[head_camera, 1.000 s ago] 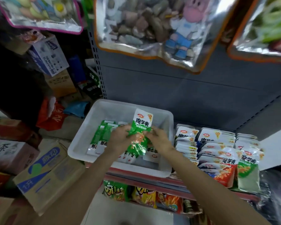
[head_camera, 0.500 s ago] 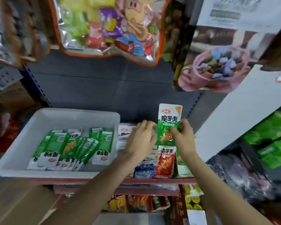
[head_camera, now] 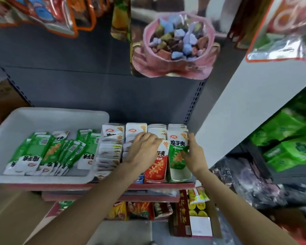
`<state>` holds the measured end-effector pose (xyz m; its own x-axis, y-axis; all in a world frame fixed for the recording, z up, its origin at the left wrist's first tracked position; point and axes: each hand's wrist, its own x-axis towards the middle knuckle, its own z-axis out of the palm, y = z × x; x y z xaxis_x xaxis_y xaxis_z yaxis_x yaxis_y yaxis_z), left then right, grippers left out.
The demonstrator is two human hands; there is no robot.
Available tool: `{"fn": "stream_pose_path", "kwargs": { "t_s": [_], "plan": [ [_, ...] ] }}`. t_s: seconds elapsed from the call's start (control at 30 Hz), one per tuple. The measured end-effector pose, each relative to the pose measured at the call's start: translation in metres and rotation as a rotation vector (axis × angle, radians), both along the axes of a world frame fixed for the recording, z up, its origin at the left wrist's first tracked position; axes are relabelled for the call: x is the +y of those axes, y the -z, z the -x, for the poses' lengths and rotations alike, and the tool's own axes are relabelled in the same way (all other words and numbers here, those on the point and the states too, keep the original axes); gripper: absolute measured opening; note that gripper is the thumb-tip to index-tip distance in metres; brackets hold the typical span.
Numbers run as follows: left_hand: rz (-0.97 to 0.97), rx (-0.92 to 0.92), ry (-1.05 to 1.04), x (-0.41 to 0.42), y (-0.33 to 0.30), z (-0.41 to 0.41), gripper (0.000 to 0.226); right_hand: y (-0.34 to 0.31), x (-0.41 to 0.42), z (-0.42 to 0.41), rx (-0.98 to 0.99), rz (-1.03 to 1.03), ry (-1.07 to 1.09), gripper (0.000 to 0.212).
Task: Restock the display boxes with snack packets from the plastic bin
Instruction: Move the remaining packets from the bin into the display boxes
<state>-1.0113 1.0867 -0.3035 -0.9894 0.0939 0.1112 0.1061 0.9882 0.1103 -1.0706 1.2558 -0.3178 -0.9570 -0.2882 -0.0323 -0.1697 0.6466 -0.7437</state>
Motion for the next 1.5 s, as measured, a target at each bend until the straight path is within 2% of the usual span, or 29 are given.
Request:
{"fn": "stream_pose_path", "kwargs": {
  "t_s": [0.1,0.17,0.27,0.37,0.47,0.53,0.63,0.77,0.97,1.13,1.23,1.33,1.43,1.5],
  "plan": [
    [-0.009,-0.008,-0.011,0.001,-0.002,0.0,0.05,0.009,-0.004,-0.001,0.078,-0.127,-0.095,0.088],
    [-0.009,-0.005,-0.017,0.001,-0.002,0.0,0.05,0.017,-0.003,-0.002,0.139,-0.29,-0.14,0.093],
    [-0.028,-0.002,-0.024,0.003,-0.001,-0.001,0.051,0.024,-0.001,-0.001,0.255,-0.417,-0.148,0.073],
    [-0.039,0.021,-0.015,0.002,-0.001,-0.001,0.05,0.023,-0.003,0.002,0.463,-0.487,-0.12,0.059],
    [-0.053,0.039,-0.008,0.001,-0.001,-0.002,0.047,0.024,-0.005,0.009,0.544,-0.604,-0.101,0.057],
    [-0.095,0.061,-0.012,0.0,-0.003,-0.002,0.044,0.019,-0.008,0.008,0.521,-0.594,-0.126,0.059],
    [-0.211,0.134,-0.045,-0.003,-0.006,-0.004,0.039,0.003,-0.021,0.003,0.533,-0.433,-0.173,0.044],
    [-0.34,0.261,-0.184,-0.024,-0.009,-0.016,0.028,-0.022,-0.063,-0.01,0.448,-0.159,-0.277,0.03],
    [-0.488,0.29,-0.462,-0.104,-0.005,-0.056,0.023,-0.037,-0.155,-0.042,0.334,-0.107,-0.464,0.029],
    [-0.594,0.099,-0.706,-0.187,0.009,-0.092,0.02,-0.033,-0.24,-0.075,0.233,-0.119,-0.624,0.028],
    [-0.537,-0.046,-0.766,-0.235,0.024,-0.105,0.014,-0.022,-0.29,-0.088,0.145,-0.227,-0.691,0.028],
    [-0.485,-0.164,-0.722,-0.275,0.046,-0.111,0.012,0.004,-0.328,-0.095,-0.006,-0.371,-0.705,0.03],
    [-0.391,-0.321,-0.751,-0.306,0.066,-0.116,0.016,0.03,-0.35,-0.098,-0.127,-0.478,-0.693,0.049],
    [-0.304,-0.407,-0.768,-0.326,0.081,-0.118,0.035,0.042,-0.359,-0.099,-0.171,-0.551,-0.74,0.067]
  ]
}}
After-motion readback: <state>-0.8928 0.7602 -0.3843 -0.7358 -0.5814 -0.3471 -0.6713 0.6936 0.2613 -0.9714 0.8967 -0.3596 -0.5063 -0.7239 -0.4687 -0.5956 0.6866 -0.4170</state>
